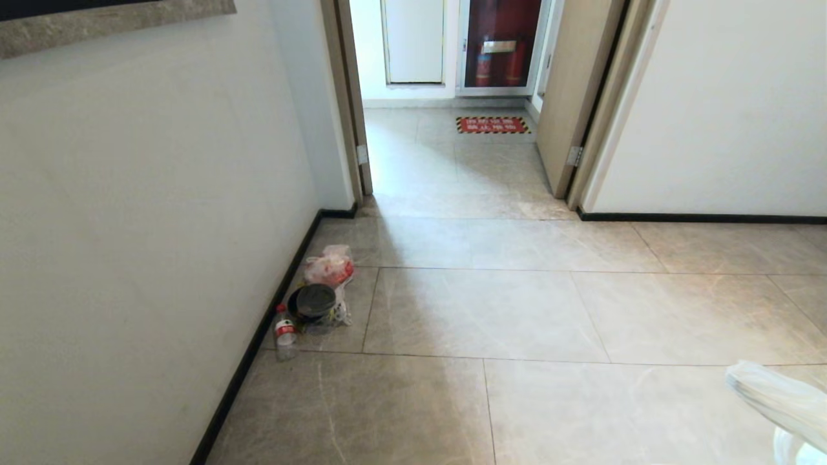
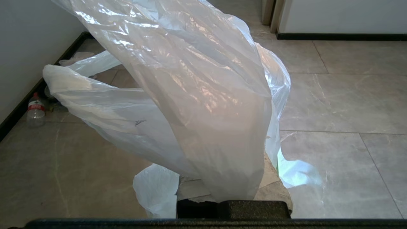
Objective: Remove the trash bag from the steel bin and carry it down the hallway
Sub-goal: Put the trash bag at the door
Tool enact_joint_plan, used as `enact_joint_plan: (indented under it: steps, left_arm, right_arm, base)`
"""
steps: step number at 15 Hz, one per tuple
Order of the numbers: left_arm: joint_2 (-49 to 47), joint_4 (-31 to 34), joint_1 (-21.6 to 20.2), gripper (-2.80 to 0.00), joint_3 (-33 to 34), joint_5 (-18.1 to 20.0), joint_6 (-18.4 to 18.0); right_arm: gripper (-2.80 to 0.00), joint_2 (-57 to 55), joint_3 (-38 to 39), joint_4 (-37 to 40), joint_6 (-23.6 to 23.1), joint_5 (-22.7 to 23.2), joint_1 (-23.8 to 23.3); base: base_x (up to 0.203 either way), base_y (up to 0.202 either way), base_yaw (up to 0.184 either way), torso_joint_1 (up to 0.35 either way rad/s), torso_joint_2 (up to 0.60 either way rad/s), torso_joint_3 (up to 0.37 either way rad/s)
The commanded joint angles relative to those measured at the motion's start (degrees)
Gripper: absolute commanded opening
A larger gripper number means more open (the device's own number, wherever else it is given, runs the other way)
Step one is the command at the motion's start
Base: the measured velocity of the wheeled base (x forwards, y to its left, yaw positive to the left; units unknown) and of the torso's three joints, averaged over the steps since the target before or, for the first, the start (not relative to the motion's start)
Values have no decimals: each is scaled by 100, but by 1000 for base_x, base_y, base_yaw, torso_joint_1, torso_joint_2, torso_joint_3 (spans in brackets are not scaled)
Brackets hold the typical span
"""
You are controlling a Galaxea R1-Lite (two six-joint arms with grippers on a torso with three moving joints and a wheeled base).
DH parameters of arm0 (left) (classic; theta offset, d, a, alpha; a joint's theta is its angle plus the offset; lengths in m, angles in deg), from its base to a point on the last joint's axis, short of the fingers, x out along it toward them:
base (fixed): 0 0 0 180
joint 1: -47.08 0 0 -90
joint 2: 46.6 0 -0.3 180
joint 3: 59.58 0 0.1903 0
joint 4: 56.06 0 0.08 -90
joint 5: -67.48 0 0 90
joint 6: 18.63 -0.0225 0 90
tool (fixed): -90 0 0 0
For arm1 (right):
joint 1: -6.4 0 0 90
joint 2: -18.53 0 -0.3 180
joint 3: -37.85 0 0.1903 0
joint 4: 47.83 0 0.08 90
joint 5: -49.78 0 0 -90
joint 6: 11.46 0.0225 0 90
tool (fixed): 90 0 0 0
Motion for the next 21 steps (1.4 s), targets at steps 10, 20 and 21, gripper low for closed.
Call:
enact_joint_plan:
  steps: [10,20,21]
  left_arm:
    - [1,2,0,-280,0,-1,1]
    - [1,4,0,-280,0,-1,10]
    - [1,4,0,-280,0,-1,10]
  right_arm:
    - [-280,222,0,-6,2,-2,7]
    - [-280,222,0,-6,11,-2,7]
    - [-280,222,0,-6,11,-2,7]
  base:
    - [192,0,0,2,3,1]
    - [148,0,0,2,0,2]
    - [0,0,0,0,0,0]
